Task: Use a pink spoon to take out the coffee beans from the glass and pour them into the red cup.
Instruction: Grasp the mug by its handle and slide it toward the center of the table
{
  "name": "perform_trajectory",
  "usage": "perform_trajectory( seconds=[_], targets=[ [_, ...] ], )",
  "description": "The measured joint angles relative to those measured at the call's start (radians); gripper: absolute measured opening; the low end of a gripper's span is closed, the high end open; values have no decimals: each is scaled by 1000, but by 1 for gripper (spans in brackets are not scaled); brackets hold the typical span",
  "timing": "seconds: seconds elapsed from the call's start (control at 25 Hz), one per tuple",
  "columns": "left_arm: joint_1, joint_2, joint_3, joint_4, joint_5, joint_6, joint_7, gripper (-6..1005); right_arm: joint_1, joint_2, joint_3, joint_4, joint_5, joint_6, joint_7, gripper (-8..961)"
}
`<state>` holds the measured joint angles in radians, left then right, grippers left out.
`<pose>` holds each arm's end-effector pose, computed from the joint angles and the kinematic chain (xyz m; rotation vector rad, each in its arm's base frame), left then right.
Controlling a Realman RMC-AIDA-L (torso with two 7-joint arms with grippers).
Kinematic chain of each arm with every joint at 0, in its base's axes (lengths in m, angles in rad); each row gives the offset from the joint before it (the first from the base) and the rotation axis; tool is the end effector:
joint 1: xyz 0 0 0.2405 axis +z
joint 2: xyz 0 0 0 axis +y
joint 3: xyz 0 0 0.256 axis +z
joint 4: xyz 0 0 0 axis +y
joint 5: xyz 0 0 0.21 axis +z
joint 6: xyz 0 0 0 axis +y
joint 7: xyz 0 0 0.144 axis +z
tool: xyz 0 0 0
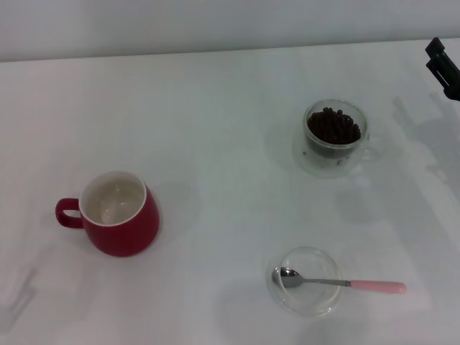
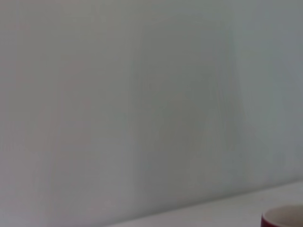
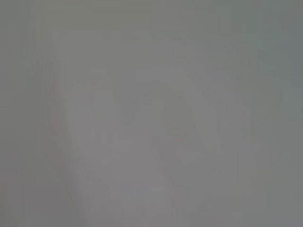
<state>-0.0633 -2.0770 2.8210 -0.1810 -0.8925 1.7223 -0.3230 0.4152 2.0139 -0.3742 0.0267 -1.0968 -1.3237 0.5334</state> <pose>-0.3835 0.1468 0.0045 -1.8861 -0.4280 -0.6886 0.3637 0.3095 0.0320 -1.5176 0.7034 0.8848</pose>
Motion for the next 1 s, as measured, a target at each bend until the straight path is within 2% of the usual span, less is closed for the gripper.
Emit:
perform_trajectory(
  seconds=[0.52,1.0],
  targets=[
    [-110,-6,2,18,67,-181,48,862,-6,0,-2,3,-1,-7,0,854],
    [-148,-5,7,71,66,-272,111,861,-3,0,-6,1,-5,-8,0,855]
  ],
)
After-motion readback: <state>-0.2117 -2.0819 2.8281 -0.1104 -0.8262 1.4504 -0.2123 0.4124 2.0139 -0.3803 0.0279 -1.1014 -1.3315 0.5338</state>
